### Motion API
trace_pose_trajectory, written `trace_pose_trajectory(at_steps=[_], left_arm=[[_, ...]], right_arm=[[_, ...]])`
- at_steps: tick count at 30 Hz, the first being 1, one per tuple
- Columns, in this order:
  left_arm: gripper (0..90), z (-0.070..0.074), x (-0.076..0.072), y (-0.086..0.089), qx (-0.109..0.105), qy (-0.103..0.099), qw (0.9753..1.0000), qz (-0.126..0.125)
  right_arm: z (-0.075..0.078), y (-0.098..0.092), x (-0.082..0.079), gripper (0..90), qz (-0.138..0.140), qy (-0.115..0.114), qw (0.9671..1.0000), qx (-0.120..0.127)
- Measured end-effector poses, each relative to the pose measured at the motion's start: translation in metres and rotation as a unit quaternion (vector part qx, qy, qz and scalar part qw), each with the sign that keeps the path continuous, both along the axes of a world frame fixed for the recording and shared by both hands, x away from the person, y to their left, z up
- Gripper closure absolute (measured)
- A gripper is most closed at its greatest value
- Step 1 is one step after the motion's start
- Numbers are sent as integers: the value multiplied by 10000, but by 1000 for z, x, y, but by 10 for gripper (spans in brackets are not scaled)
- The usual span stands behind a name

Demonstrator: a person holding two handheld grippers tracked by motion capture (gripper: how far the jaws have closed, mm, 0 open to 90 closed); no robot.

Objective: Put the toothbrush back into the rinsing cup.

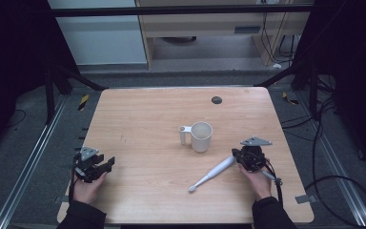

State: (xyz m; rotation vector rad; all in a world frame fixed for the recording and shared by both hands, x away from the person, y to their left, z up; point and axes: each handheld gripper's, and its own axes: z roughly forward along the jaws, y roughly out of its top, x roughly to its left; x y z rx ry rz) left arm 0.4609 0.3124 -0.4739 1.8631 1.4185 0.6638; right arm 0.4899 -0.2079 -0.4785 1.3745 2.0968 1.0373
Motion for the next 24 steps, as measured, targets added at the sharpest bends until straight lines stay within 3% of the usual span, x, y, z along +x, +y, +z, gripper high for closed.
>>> trace_pose_trajectory(at_steps=[8,18,24], left_arm=[[502,0,0,0,14,5,10000,-9],[505,-1,1,0,31,24,10000,-7],[506,-1,1,0,34,14,10000,0]], right_arm=[[-2,-1,2,894,-57,96,9999,-83],[-3,-1,2,895,-16,55,9999,-105],[-6,0,3,896,-11,120,9996,-254]])
